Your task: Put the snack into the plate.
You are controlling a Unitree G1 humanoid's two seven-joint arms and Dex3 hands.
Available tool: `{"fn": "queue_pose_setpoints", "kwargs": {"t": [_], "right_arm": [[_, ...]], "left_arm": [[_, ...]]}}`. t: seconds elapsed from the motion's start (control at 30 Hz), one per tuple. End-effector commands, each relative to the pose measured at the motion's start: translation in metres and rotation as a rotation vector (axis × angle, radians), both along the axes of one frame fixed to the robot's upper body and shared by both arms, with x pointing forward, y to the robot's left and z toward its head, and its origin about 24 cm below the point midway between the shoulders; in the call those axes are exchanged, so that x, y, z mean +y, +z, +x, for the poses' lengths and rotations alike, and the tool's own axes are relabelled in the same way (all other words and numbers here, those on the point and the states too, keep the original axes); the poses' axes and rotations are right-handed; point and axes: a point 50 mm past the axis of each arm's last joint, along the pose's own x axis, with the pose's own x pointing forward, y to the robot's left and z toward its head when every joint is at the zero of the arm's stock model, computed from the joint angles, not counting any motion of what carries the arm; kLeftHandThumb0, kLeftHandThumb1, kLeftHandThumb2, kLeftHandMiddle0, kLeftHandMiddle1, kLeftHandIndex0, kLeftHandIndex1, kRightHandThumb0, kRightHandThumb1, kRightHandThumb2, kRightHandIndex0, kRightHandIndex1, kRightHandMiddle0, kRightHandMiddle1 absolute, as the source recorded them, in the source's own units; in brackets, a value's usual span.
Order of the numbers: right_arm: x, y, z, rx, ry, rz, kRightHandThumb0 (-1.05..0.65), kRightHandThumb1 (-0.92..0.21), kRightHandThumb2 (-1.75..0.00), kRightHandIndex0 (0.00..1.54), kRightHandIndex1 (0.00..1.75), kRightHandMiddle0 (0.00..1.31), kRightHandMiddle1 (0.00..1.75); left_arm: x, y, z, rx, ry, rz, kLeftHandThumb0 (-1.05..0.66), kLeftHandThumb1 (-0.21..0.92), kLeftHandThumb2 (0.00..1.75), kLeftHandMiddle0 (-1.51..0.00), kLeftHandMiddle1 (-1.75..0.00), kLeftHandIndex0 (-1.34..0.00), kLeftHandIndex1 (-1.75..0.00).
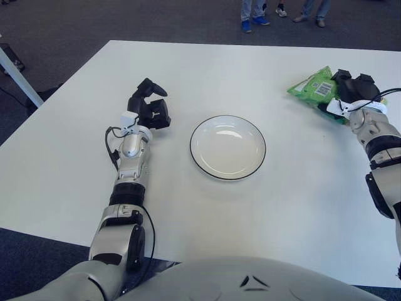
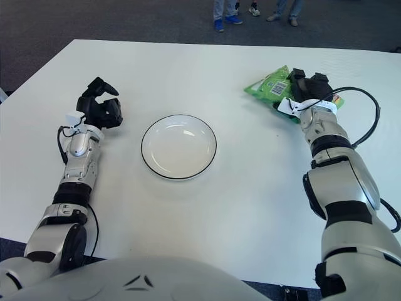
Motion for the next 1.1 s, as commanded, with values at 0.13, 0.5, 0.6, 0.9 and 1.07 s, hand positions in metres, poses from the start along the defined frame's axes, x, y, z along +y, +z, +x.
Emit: {"fn": "queue_pose_setpoints", "kwargs": {"t": [0.13, 0.5, 0.6, 0.9, 1.07], "right_arm": [[0.0004, -0.017, -0.0053, 0.015, -0.033, 0.063, 0.0, 0.02, -1.58, 0.86, 1.4, 0.8, 1.75], [0.0045, -0.0142, -0.0027, -0.02, -0.038, 0.12, 0.0, 0.0, -1.56, 0.92, 1.41, 0.69, 1.75], [0.0047, -0.0138, -0.0023, -0.024, -0.044, 0.137, 0.0, 0.0, -1.58, 0.91, 1.46, 0.68, 1.75], [0.004, -0.0111, 0.0005, -0.013, -0.083, 0.265, 0.0, -0.03, -1.57, 0.9, 1.5, 0.62, 1.75], [0.0031, -0.0086, 0.0017, -0.02, -0.1, 0.333, 0.0, -0.05, -1.55, 0.88, 1.53, 0.6, 1.75]], "left_arm": [[0.0018, -0.0423, -0.0204, 0.148, 0.016, -0.024, -0.47, 0.34, 1.29, -1.33, -1.75, -0.59, -1.75], [0.002, -0.0421, -0.0205, 0.141, 0.021, -0.036, -0.47, 0.35, 1.28, -1.33, -1.75, -0.59, -1.75], [0.0021, -0.0422, -0.0206, 0.14, 0.02, -0.039, -0.47, 0.34, 1.29, -1.32, -1.75, -0.59, -1.75], [0.0025, -0.0422, -0.0205, 0.132, 0.009, -0.03, -0.47, 0.34, 1.29, -1.32, -1.75, -0.6, -1.75], [0.0027, -0.0424, -0.0202, 0.135, 0.015, -0.034, -0.47, 0.34, 1.29, -1.32, -1.75, -0.6, -1.75]]}}
